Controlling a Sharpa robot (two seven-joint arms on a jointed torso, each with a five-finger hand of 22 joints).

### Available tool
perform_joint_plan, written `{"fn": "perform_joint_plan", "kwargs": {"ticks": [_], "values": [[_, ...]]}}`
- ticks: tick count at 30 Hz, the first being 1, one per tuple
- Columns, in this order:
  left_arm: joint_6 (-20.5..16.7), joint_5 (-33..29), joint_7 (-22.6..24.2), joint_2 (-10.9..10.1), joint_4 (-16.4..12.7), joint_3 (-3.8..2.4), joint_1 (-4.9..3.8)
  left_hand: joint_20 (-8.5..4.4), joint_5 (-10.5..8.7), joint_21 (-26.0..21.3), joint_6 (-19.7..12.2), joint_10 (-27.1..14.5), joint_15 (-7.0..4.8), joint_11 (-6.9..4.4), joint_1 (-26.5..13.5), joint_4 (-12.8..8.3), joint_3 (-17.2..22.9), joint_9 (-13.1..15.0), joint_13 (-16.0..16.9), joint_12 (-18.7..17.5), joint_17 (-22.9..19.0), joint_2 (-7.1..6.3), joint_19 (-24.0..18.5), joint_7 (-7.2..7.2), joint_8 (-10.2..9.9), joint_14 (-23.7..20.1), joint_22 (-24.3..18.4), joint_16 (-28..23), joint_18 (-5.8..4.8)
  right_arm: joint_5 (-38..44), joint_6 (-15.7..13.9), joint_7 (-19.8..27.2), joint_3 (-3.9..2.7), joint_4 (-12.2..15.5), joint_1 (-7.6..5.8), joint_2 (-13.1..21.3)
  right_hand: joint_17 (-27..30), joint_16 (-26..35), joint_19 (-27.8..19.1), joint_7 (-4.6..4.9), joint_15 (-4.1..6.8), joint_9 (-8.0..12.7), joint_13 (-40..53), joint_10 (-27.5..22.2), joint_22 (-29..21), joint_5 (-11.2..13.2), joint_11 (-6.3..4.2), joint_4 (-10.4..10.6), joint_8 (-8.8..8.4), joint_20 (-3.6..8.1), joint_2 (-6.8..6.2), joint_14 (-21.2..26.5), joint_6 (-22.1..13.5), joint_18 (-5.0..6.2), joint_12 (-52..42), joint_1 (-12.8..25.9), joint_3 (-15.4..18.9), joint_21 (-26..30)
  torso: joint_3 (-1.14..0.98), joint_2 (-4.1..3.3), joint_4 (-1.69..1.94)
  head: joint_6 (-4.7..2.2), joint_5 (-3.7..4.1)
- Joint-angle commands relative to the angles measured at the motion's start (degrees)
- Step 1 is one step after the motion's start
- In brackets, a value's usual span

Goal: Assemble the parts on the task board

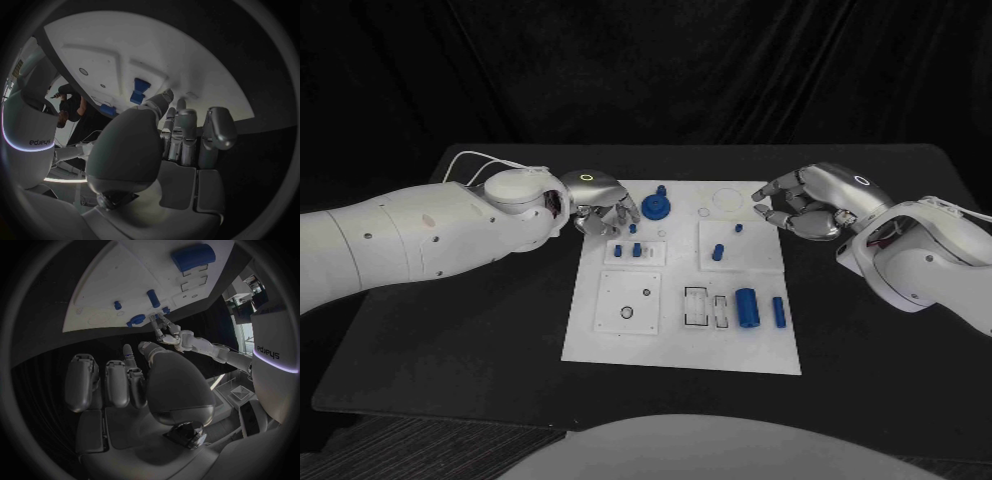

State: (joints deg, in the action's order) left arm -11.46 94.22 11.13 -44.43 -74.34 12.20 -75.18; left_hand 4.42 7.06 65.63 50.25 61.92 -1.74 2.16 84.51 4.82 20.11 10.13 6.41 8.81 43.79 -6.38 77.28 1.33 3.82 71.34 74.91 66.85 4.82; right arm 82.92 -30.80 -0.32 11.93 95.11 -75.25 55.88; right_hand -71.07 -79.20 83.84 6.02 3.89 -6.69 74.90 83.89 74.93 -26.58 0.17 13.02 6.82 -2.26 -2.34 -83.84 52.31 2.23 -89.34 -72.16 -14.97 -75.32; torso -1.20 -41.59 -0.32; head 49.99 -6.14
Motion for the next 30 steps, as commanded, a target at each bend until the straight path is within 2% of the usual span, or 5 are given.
{"fn": "perform_joint_plan", "kwargs": {"ticks": [1, 10, 19, 23, 30], "values": [[-3.5, -0.1, -0.4, -0.5, 0.3, -0.05, 0.08, 0.19, -0.42, -1.0, -0.3, 0.1, 0.02, 0.22, -0.3, 0.4, 0.1, -0.1, 0.1, -0.4, -1.5, -0.58, -0.8, 0.01, -0.1, -1.0, 8.0, -1.0, 0.45, 0.1, -1.0, -0.7, -0.04, 0.5, 0.06, 0.5, 0.2, 0.3, 1.7, 0.08, -0.11, 0.1, 12.0, 4.6, 10.5, -0.1, 0.10, -0.3, -0.36, -0.05, -0.05, -2.9, 0.0, 1.18, 0.6, -0.7, -0.1, 0.4, 0.00, -0.02, 0.02, 0.01, 0.05], [-10.5, -3.2, 0.0, -3.1, -0.3, -0.06, -0.13, 1.78, -0.23, -32.9, 0.1, -4.2, 1.45, 0.02, -0.6, 1.7, 0.6, -0.1, 1.4, -0.8, -13.7, -1.52, -22.1, 0.94, 0.6, -17.7, 0.2, -14.7, 4.82, 0.4, -1.9, -1.2, -0.05, 1.5, -1.98, 1.8, 1.0, 0.7, 1.5, 0.16, -0.24, 0.1, 4.3, 0.4, 10.3, 0.7, 0.30, -1.2, -0.25, -0.20, -0.81, -2.8, 0.9, 1.27, 4.5, -1.5, -0.6, 1.0, 0.04, -0.02, 0.01, 0.01, 0.58], [-13.0, -31.4, 15.0, -6.5, -2.5, -0.06, -0.81, 4.55, 5.69, -49.1, -1.7, -21.7, 8.25, 1.82, -7.6, 9.1, -6.3, -0.9, 1.8, 0.9, -23.3, 1.15, -42.2, 4.40, 0.0, -40.4, -4.3, -32.4, 1.64, 3.1, 1.9, -4.8, -0.05, 2.4, -6.80, 2.6, 5.3, 3.5, 0.3, 0.57, -0.73, -0.2, -43.4, -22.8, 9.0, 6.7, 0.56, -2.1, -0.12, -0.35, -4.13, -2.0, 3.3, 2.09, 47.7, -4.0, -3.8, 5.4, 0.24, -0.11, 0.02, 0.01, 2.36], [-5.9, -46.9, 22.5, -7.4, -2.9, -0.06, -0.92, 3.75, 7.60, -59.6, -6.2, -33.4, 6.48, 1.35, -9.3, 11.0, -10.7, -2.1, -1.0, -0.7, -29.7, 2.87, -54.7, 3.76, 0.3, -52.1, -10.4, -41.5, 1.83, 6.8, 9.3, -8.1, -0.05, 2.1, -9.13, 2.1, 8.1, 5.6, -0.7, 0.55, -2.57, -0.1, -52.3, -31.3, 8.0, 10.7, 3.16, -1.3, -0.49, -1.80, -5.81, -1.1, 3.2, 2.34, 62.7, -3.5, -4.2, 8.7, 0.37, -0.23, 0.04, 0.01, 3.01], [7.1, -68.6, 29.1, -7.6, -3.4, -0.04, -0.96, 4.76, -1.98, -63.5, -28.4, -58.5, 4.50, -5.75, -16.3, 12.1, -26.0, -7.5, -5.5, -7.3, -43.8, 5.98, -74.8, -2.28, -1.6, -71.3, -45.5, -66.9, 4.87, 12.0, 21.2, -10.5, -0.05, 0.0, -11.41, -0.4, 13.6, 9.6, -3.3, -1.80, -1.58, 0.1, -61.6, -37.2, 5.9, 15.9, 3.46, -4.2, -1.40, -1.61, -6.07, 1.7, 2.3, 3.72, 73.3, -5.3, -0.6, 16.0, 0.63, 0.04, 0.38, 0.01, 3.97]]}}
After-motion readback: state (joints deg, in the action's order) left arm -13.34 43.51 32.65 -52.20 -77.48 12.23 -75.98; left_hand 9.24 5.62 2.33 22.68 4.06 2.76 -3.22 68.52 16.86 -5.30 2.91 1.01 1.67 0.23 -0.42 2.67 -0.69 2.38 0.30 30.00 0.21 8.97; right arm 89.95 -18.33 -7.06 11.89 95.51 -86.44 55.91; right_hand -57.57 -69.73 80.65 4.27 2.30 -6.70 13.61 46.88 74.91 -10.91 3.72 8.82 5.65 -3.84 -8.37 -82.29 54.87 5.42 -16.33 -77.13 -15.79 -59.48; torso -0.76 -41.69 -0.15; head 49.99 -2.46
